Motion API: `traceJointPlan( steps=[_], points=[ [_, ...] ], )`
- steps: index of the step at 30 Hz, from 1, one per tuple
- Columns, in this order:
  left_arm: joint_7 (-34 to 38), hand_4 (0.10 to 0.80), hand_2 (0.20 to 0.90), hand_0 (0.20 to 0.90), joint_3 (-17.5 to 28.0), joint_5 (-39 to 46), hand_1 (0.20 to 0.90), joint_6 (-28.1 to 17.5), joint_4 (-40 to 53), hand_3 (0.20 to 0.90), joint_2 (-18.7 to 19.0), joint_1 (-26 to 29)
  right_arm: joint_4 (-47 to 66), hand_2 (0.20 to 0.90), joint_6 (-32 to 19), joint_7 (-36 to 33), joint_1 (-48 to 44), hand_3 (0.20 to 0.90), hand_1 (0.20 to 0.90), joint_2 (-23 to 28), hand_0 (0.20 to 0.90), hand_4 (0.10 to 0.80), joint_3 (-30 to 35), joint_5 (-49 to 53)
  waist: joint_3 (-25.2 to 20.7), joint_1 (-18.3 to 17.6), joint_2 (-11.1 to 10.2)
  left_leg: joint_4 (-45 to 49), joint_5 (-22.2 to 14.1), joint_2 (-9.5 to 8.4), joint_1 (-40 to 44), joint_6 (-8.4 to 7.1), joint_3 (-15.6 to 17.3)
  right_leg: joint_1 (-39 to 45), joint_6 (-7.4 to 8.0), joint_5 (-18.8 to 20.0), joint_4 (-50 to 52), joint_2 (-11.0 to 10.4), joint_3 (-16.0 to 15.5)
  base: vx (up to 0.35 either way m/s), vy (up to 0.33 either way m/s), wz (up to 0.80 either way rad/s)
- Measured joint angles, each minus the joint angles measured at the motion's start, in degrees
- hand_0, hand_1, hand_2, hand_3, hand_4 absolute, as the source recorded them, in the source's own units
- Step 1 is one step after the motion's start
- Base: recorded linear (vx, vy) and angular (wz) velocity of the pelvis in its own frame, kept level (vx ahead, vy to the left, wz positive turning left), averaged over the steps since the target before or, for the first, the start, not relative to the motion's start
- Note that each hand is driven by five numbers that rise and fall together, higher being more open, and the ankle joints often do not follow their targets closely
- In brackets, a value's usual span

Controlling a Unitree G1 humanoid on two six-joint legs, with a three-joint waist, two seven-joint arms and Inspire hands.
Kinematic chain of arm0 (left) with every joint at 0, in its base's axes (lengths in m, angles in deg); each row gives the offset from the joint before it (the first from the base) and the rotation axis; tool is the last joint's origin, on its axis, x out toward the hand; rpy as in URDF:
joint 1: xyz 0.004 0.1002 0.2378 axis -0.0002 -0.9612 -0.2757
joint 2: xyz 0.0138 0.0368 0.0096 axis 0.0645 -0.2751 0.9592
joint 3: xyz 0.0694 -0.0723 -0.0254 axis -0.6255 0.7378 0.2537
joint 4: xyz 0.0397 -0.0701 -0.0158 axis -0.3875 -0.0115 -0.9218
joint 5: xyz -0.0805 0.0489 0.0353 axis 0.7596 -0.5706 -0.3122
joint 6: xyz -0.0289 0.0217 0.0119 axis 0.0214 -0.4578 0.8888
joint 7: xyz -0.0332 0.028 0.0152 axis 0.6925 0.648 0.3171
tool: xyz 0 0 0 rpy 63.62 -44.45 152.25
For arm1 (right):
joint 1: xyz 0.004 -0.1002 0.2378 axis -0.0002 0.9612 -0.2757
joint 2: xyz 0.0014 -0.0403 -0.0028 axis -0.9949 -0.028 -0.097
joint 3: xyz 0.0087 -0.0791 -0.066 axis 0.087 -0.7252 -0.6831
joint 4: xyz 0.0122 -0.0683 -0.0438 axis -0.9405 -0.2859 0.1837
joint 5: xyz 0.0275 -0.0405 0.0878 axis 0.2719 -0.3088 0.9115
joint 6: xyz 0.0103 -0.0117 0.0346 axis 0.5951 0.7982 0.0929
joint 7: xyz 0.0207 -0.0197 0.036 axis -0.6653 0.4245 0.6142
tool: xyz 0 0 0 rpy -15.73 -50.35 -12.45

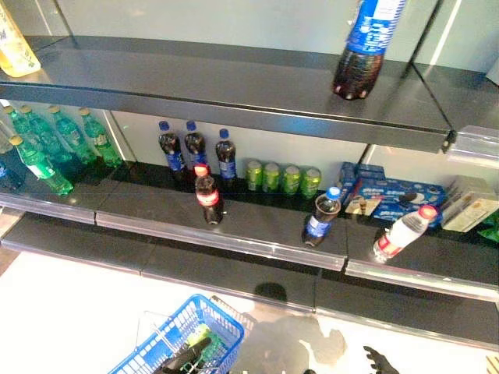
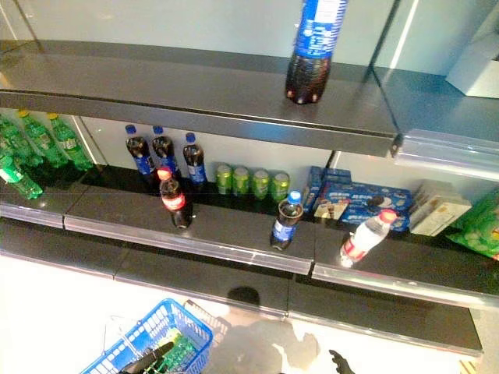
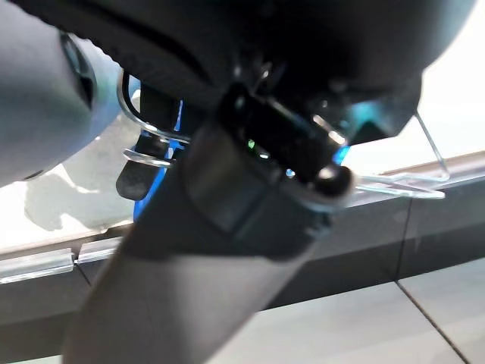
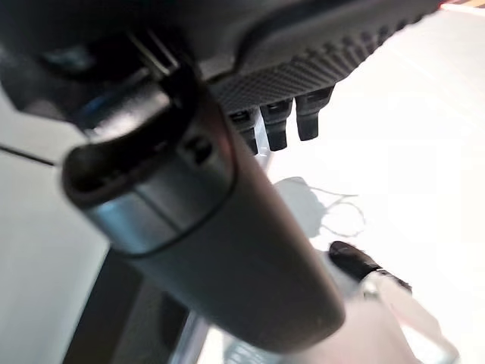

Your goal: Pick up the drink and place into the basket.

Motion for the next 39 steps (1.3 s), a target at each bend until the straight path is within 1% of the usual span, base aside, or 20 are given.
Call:
traceJointPlan(
  steps=[1, 2, 3, 5, 6, 8, 10, 12, 14, 18, 21, 23, 25, 26, 29, 30, 32, 34, 37, 39],
  points=[
    [-0.03, 0.1, 0.3, 0.3, -0.91, -0.92, 0.3, 0.59, -0.04, 0.2, 0.84, 0.14, -0.17, 0.9, 0.14, 0.27, -0.41, 0.9, 0.9, -0.59, 0.9, 0.8, 0.0, 1.4, -0.05, -0.39, -0.21, -0.13, -0.57, -0.2, -0.12, 0.92, -1.23, -3.49, 1.77, -1.5, 5.64, -0.82, 4.37, -0.052, -0.163, 0.72],
    [-0.11, 0.1, 0.3, 0.3, -2.58, -1.65, 0.3, 0.66, -0.04, 0.2, 2.24, 0.31, -1.12, 0.9, 0.22, 0.56, -0.73, 0.9, 0.9, -1.49, 0.9, 0.8, -0.01, 3.22, -0.19, -0.91, -1.37, -0.46, -0.84, -0.74, -0.46, 0.89, -2.44, -4.51, 2.74, -2.16, 6.04, -0.69, 7.14, -0.046, -0.24, 0.83],
    [-0.11, 0.1, 0.3, 0.3, -3.88, -2.1, 0.3, 0.66, -0.05, 0.2, 3.4, 0.38, -2.02, 0.9, 0.91, 1.12, -1.15, 0.9, 0.9, -2.36, 0.9, 0.8, 0.07, 5.02, -0.27, -0.97, -2.61, -0.45, -0.93, -1.04, -0.48, 0.76, -2.37, -4.46, 2.73, -2.17, 4.16, -0.66, 8.23, -0.036, -0.262, 0.8],
    [-0.11, 0.1, 0.3, 0.3, -4.97, -3.03, 0.3, 0.53, -0.05, 0.2, 4.27, 0.34, -3.4, 0.9, 1.67, 1.95, -1.29, 0.9, 0.9, -3.22, 0.9, 0.8, 0.23, 6.4, -0.35, -1.03, -3.84, -0.43, -0.63, -1.01, -0.77, 0.93, -0.62, -4.1, 2.06, -1.51, -0.08, -0.54, 8.32, -0.014, -0.273, 0.75],
    [-0.08, 0.1, 0.3, 0.3, -6.01, -3.17, 0.3, 0.5, -0.17, 0.2, 4.46, 0.17, -5.05, 0.9, 2.3, 2.72, -1.27, 0.9, 0.9, -3.62, 0.9, 0.8, 0.48, 7.22, -0.45, -1.34, -4.09, -0.42, -0.38, -0.93, -0.81, 0.7, -0.41, -3.03, 0.3, -0.03, -5.09, -0.19, 8.68, 0.01, -0.273, 0.83],
    [0.12, 0.1, 0.3, 0.3, -6.46, -3.17, 0.3, 0.38, -0.32, 0.2, 4.46, 0.15, -7.34, 0.9, 3.71, 4.33, -1.8, 0.9, 0.9, -3.94, 0.9, 0.8, 1.31, 7.5, -0.68, -1.45, -4.33, -0.36, -0.43, -0.68, -0.26, -0.42, -0.6, -0.12, 0.23, -0.01, -9.72, 1.0, 9.69, 0.046, -0.245, 0.56],
    [-0.09, 0.1, 0.3, 0.3, -5.68, -2.88, 0.3, 0.41, -0.31, 0.2, 4.5, 0.11, -7.95, 0.9, 4.72, 5.24, -2.96, 0.9, 0.9, -3.96, 0.9, 0.8, 1.41, 7.82, -0.76, 0.46, -3.84, -0.03, -0.67, -0.19, 0.27, -2.04, -0.53, 2.42, 0.11, 0.0, -15.61, 2.43, 9.41, 0.074, -0.238, -0.35],
    [0.04, 0.1, 0.3, 0.3, -4.14, -2.93, 0.3, 0.59, -0.43, 0.2, 3.88, -0.46, -8.38, 0.9, 5.55, 6.36, -3.96, 0.9, 0.9, -3.72, 0.9, 0.8, 1.43, 7.71, -0.68, 0.31, -3.44, -0.03, -0.92, 0.07, 1.56, -2.96, -0.28, 5.28, -1.01, 0.48, -19.5, 3.53, 9.51, 0.066, -0.195, -0.43],
    [-0.07, 0.1, 0.3, 0.3, -3.69, -3.03, 0.3, 0.6, -0.41, 0.2, 3.71, -0.96, -8.46, 0.9, 6.4, 7.42, -3.57, 0.9, 0.9, -3.81, 0.9, 0.8, 1.43, 7.73, -1.22, -0.04, -3.0, -0.02, -1.27, 1.56, 2.83, -4.17, -0.47, 7.38, -1.77, 1.05, -22.45, 5.28, 9.4, 0.061, -0.181, -0.19],
    [-0.1, 0.1, 0.3, 0.3, -3.61, -3.21, 0.3, 0.44, -0.42, 0.2, 3.71, -1.2, -8.44, 0.9, 7.43, 8.11, -2.24, 0.9, 0.9, -3.9, 0.9, 0.8, 1.49, 8.04, -2.15, 0.06, -3.06, -0.04, -1.72, 3.61, 3.46, -5.2, -0.73, 9.1, -2.95, 1.05, -24.89, 6.92, 8.78, 0.05, -0.086, -0.02],
    [-0.1, 0.1, 0.3, 0.3, -3.44, -3.41, 0.3, 0.37, -0.41, 0.2, 3.78, -1.28, -8.25, 0.9, 7.45, 8.11, -1.89, 0.9, 0.9, -3.85, 0.9, 0.8, 1.5, 9.16, -2.54, 0.14, -3.15, 0.05, -1.57, 3.78, 3.6, -5.72, -1.43, 9.84, -3.28, 1.06, -25.6, 7.61, 8.15, 0.038, 0.046, 0.07],
    [-0.17, 0.1, 0.3, 0.3, -3.58, -3.97, 0.3, 0.37, -0.41, 0.2, 3.66, -1.32, -7.66, 0.9, 7.48, 8.12, -1.99, 0.9, 0.9, -3.6, 0.9, 0.8, 1.51, 9.34, -2.79, 0.35, -2.97, 0.08, -2.22, 3.2, 3.66, -5.77, -6.43, 9.56, -3.32, 1.04, -25.56, 8.15, 9.46, 0.039, 0.175, -0.2],
    [-0.3, 0.1, 0.3, 0.3, -3.63, -3.98, 0.3, 0.3, -0.42, 0.2, 3.18, -1.27, -6.62, 0.9, 7.62, 8.11, -3.03, 0.9, 0.9, -2.9, 0.9, 0.8, 1.6, 9.4, -3.03, 1.62, -2.74, 1.83, -4.76, 2.09, 3.62, -5.23, -13.22, 8.66, -3.18, 1.53, -25.4, 7.74, 12.81, 0.042, 0.258, -0.73],
    [-0.91, 0.1, 0.3, 0.3, -3.65, -4.05, 0.3, 0.36, -0.42, 0.2, 3.0, -1.31, -6.1, 0.9, 7.78, 8.05, -3.94, 0.9, 0.9, -2.64, 0.9, 0.8, 2.39, 9.62, -2.97, 1.99, -2.14, 2.46, -5.8, 1.33, 3.74, -5.14, -13.4, 8.53, -2.67, 1.94, -25.47, 7.08, 13.68, 0.022, 0.305, -0.7],
    [-2.59, 0.1, 0.3, 0.3, -4.18, -4.3, 0.3, 0.37, -0.4, 0.2, 2.1, -0.71, -6.26, 0.9, 7.84, 7.52, -4.07, 0.9, 0.9, -2.79, 0.9, 0.8, 4.72, 9.78, -3.55, 1.46, -2.86, 2.82, -6.86, -1.06, 3.84, -4.02, -12.37, 6.13, -1.27, 2.82, -23.95, 5.35, 15.93, -0.088, 0.132, -0.56],
    [-3.18, 0.1, 0.3, 0.3, -4.28, -4.3, 0.3, 0.39, -0.38, 0.2, 2.0, -0.08, -6.31, 0.9, 6.74, 7.53, -4.16, 0.9, 0.9, -2.8, 0.9, 0.8, 5.11, 9.92, -3.2, 1.64, -3.4, 2.8, -7.03, -1.86, 3.72, -3.55, -10.53, 4.11, -1.0, 3.66, -22.99, 4.66, 16.05, -0.237, 0.06, -0.96],
    [-3.16, 0.1, 0.3, 0.3, -4.17, -4.21, 0.3, 0.32, -0.44, 0.2, 2.13, 0.55, -8.23, 0.9, 5.29, 7.57, -4.84, 0.9, 0.9, -2.87, 0.9, 0.8, 5.57, 9.86, -2.5, 1.66, -4.19, 2.93, -7.21, -2.47, 3.63, -2.81, -6.99, 1.76, -1.82, 5.89, -21.96, 4.61, 14.18, -0.227, 0.054, -1.03],
    [-3.17, 0.1, 0.3, 0.3, -3.6, -4.26, 0.3, 0.11, -0.6, 0.2, 2.27, 1.06, -9.61, 0.9, 4.09, 7.6, -5.83, 0.9, 0.9, -2.85, 0.9, 0.8, 6.08, 9.95, 0.13, 0.88, -3.93, 2.83, -7.89, -1.54, 3.51, -0.94, -2.74, -0.43, -3.6, 10.61, -22.2, 4.95, 11.7, -0.317, 0.069, -0.96],
    [-3.46, 0.1, 0.3, 0.3, -4.18, -4.32, 0.3, -0.51, -2.08, 0.2, 2.51, 1.33, -11.54, 0.9, 4.62, 7.79, -3.38, 0.9, 0.9, -2.87, 0.9, 0.8, 6.59, 10.14, 0.15, 0.32, -3.24, 1.72, -7.09, 0.63, 3.44, -1.08, 0.96, -5.04, -1.64, 2.16, -6.01, 4.89, 11.2, -0.195, 0.02, -0.38],
    [-3.28, 0.1, 0.3, 0.3, -4.24, -4.33, 0.3, -0.89, -2.31, 0.2, 3.07, 0.84, -11.54, 0.9, 4.56, 7.8, -1.78, 0.9, 0.9, -2.78, 0.9, 0.8, 7.66, 10.11, 0.04, 0.0, -3.52, 0.77, -6.67, 0.11, 3.85, -1.44, 0.57, -3.99, -1.25, 0.04, -6.58, 4.33, 11.12, -0.088, -0.119, -0.35]
  ],
)
